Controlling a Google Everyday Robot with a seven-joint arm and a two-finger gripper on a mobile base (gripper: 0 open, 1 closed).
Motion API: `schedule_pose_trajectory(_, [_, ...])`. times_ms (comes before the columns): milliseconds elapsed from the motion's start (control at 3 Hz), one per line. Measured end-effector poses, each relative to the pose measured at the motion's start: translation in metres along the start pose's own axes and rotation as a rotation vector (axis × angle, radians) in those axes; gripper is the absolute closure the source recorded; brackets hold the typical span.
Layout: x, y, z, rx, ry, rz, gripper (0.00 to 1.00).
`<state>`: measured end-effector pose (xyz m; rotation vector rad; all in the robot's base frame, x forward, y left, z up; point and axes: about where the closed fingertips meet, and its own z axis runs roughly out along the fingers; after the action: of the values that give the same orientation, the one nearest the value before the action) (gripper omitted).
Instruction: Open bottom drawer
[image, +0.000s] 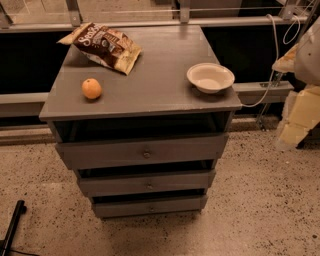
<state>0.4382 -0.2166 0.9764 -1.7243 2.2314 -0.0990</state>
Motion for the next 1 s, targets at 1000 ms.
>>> schedule_pose_trajectory(1000, [-0.008,0.031,0.117,-0.127,-0.264,-0.007,0.00])
